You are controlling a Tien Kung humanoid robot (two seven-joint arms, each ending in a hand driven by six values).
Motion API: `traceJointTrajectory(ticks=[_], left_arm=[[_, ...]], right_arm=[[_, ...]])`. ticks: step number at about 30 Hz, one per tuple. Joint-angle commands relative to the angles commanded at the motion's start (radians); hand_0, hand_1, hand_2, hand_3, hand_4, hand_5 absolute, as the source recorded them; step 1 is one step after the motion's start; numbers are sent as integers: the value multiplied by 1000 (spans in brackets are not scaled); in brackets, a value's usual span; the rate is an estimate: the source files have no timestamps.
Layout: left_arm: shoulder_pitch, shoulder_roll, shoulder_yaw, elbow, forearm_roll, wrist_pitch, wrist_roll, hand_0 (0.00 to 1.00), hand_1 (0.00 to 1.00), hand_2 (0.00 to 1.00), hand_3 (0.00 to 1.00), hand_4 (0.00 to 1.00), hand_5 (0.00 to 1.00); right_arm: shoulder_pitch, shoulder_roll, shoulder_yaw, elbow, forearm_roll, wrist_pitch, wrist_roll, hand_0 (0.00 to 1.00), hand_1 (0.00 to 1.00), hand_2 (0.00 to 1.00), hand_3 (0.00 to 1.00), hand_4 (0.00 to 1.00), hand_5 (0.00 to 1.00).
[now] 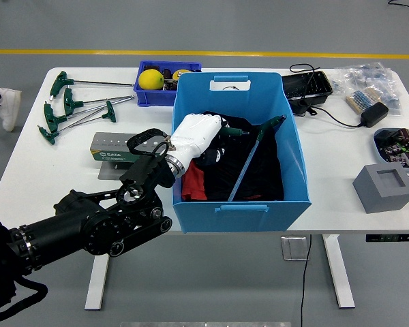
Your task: Lift tool from toolbox,place it in box,lift tool from toolbox,place it in box
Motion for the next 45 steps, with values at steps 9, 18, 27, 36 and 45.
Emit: traceJointTrajectory(ticks=[9,18,27,36,45], left_arm=[[2,0,-1,16,368,75,23,318,336,434,497,867,139],[8,-6,-1,67,142,-212,-8,536,651,776,819,998,373],[11,1,-28,26,76,-317,-30,791,867,998,983,998,480],[39,22,-120,-35,119,-276,-35,812,889,998,991,998,514],[147,48,-378,-181,0,-120,-84,678,712,817,791,944,501]], right_arm=[[4,-1,6,0,0,0,1,680,666,728,574,779,692],[7,-1,11,0,-2,-1,0,683,666,729,574,779,692],[7,0,19,0,-10,-1,-2,682,666,729,574,780,696],[6,0,26,0,-14,0,-2,682,666,729,575,780,697],[5,0,37,0,-21,0,-1,679,666,728,574,780,696]])
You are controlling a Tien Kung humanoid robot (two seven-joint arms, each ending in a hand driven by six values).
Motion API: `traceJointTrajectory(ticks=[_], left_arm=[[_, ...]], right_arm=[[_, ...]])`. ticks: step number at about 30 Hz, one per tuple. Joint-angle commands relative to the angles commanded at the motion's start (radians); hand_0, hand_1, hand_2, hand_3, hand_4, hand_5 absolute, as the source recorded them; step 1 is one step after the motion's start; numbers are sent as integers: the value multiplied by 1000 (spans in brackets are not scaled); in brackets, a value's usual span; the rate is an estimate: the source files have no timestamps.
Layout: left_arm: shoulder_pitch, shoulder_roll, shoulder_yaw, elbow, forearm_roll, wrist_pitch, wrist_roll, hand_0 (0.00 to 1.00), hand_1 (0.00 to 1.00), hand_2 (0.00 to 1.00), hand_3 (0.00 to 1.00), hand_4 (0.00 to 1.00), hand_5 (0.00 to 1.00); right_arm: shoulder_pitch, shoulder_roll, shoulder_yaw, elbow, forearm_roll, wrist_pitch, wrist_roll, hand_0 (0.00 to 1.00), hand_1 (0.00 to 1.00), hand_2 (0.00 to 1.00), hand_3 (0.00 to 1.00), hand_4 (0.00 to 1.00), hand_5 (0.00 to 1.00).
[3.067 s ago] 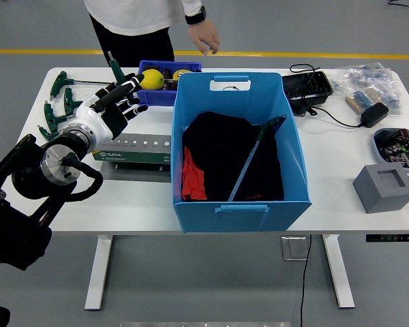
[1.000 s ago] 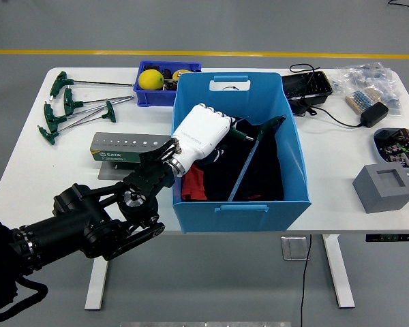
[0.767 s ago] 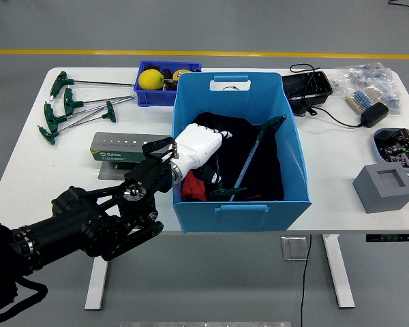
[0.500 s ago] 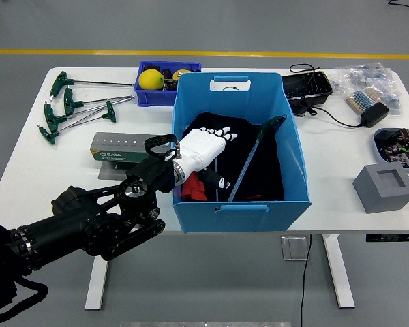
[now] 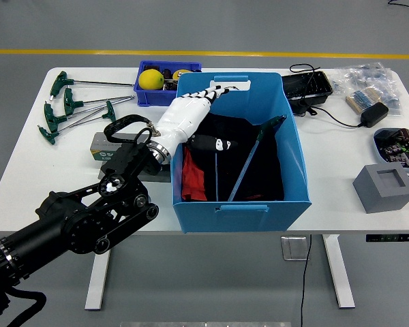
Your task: Lift tool from toolbox,place it in box,lift tool from toolbox,place it in box
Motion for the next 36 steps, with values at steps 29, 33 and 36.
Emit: traceJointTrajectory(ticks=[29,33,36], left_arm=[[484,-71,-706,-330,-190,50,-55,276,384,497,557,734,372],[523,-71,-754,-354,-201,31,-31,276,384,497,557,734,372],[539,-71,-747,-365,-249,-13,-24,281,401,506,562,725,352]], right_arm=[[-21,10,31,0,-28,-1,-3,679,664,728,574,778,693],[-24,13,40,0,-42,-2,-6,679,664,728,574,778,693],[-26,14,38,0,-42,-1,-6,680,664,728,574,778,692]])
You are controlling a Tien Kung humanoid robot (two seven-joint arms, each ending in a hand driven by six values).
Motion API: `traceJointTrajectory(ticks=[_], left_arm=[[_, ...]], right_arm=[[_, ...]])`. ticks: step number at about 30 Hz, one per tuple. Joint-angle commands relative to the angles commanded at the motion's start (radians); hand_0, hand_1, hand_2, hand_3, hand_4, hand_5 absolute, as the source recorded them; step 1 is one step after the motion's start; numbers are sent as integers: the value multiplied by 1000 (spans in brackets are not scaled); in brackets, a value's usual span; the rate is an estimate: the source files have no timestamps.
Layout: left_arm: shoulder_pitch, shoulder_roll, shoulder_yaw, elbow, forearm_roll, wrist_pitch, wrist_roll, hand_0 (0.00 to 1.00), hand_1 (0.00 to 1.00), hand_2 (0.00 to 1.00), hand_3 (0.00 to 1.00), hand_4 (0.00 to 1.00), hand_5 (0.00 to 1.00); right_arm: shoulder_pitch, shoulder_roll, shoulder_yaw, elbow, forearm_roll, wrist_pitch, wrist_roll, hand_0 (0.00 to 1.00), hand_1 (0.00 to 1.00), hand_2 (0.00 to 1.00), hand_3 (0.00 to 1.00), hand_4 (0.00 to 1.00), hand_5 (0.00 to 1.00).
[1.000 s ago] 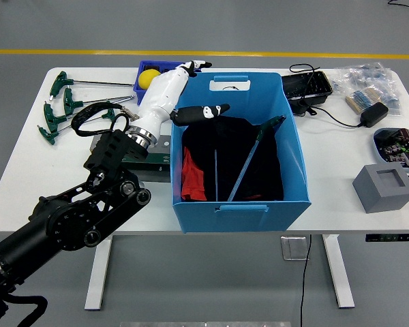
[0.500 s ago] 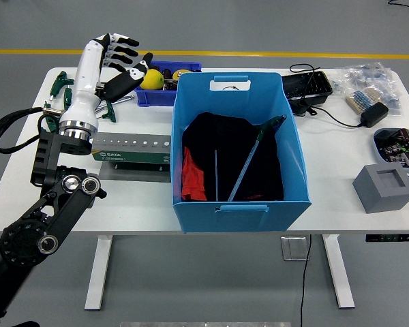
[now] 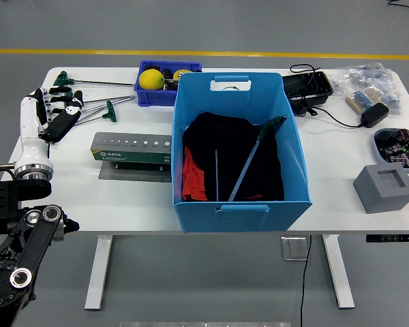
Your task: Lift tool from toolbox,place it in box,lift tool from toolbox,place it in box
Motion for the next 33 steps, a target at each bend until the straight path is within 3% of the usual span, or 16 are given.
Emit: traceJointTrajectory(ticks=[2,8,19,26,33], left_arm=[[10,0,-5,3,-60,-25,-3,281,401,506,562,725,352],[32,0,-41,13,-246,-15,-6,291,393,508,562,732,364],[39,0,-45,20,-510,-111,-30,287,389,500,565,734,370],[34,0,-56,45,-633,-178,-123,284,387,500,567,726,373],[34,0,-65,68,-680,-233,-197,275,371,491,568,722,378]], right_arm=[[0,1,1,0,0,0,0,680,664,728,574,778,692],[-1,1,-2,0,8,0,2,680,664,728,574,777,694],[3,-2,-4,0,16,1,3,681,663,728,573,778,692],[7,-3,-7,0,25,0,6,680,663,728,573,777,693],[9,-3,-6,0,24,0,5,680,663,727,573,777,693]])
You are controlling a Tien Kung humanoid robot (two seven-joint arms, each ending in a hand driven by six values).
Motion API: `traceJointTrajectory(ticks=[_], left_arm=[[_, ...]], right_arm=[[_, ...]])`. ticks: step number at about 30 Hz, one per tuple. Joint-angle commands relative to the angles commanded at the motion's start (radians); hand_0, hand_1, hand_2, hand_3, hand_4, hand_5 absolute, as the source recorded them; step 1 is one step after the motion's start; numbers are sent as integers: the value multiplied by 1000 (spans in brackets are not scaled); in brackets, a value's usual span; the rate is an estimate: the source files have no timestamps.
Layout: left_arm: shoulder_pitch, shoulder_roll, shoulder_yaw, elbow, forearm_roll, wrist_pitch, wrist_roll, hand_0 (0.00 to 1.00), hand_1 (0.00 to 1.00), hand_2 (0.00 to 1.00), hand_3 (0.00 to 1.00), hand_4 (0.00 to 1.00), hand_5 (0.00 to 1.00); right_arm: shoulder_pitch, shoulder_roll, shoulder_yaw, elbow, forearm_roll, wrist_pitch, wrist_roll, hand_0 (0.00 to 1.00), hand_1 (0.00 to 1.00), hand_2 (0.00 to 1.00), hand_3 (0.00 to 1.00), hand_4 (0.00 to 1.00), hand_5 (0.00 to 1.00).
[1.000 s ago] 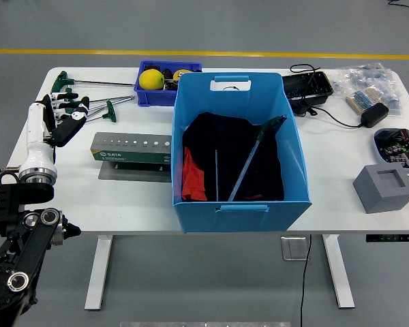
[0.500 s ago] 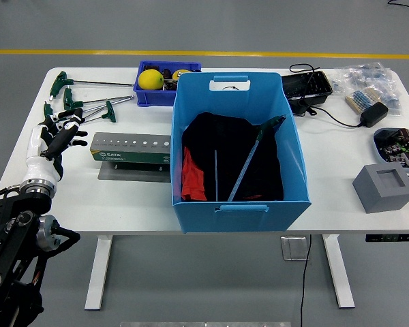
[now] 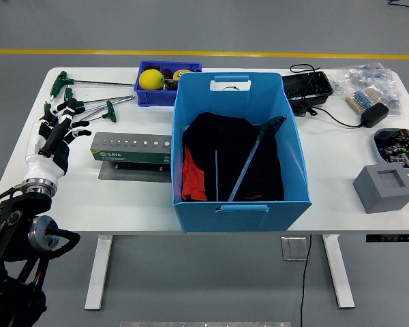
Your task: Lift tool from toolbox,place it in box,lift tool from toolbox,place it in box
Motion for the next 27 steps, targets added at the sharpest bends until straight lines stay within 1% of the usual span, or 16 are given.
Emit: traceJointTrajectory(ticks=[3,5,6,7,9,11,13,16,19,22,24,27], left_arm=[[0,0,-7,9,-8,-28,-6,272,374,493,571,726,385],[-2,0,-14,21,-17,-63,-7,272,374,493,571,726,385],[-2,0,-16,23,-18,-69,-7,272,374,493,571,726,385],[-4,0,-18,28,-19,-84,-3,276,387,503,576,742,405],[-9,0,-25,43,0,-120,9,276,387,503,576,742,405],[-15,10,-28,53,35,-142,16,276,387,503,576,742,405],[-20,32,-29,64,82,-155,16,279,392,506,585,752,420],[-25,58,-30,74,149,-155,5,279,392,506,585,752,420],[-23,65,-33,78,201,-144,-12,277,385,504,584,751,418],[-15,52,-46,78,233,-131,-27,277,385,504,584,751,418],[-9,36,-58,77,252,-123,-36,277,385,504,584,751,418],[-3,22,-71,80,270,-120,-41,273,381,502,584,751,419]], right_arm=[[0,0,0,0,-1,0,0,681,663,727,572,777,693],[1,0,1,0,-2,0,0,681,663,727,572,777,693],[1,0,1,0,-2,0,0,681,663,727,572,777,693],[1,0,1,0,-2,0,0,682,663,727,572,776,695],[1,0,2,0,-2,-1,0,682,663,727,572,776,695],[2,0,3,0,-2,-1,0,682,663,727,572,776,695],[3,0,1,0,1,-1,0,680,664,729,571,774,694],[4,0,-1,0,3,-1,1,680,664,729,571,774,694],[5,-1,0,0,0,-1,0,680,664,729,571,774,693],[5,-1,0,0,-2,0,-1,680,664,729,571,774,693],[5,0,1,0,-3,-1,-1,680,664,729,571,774,693],[5,0,0,0,-4,-1,-1,680,664,728,571,774,694]])
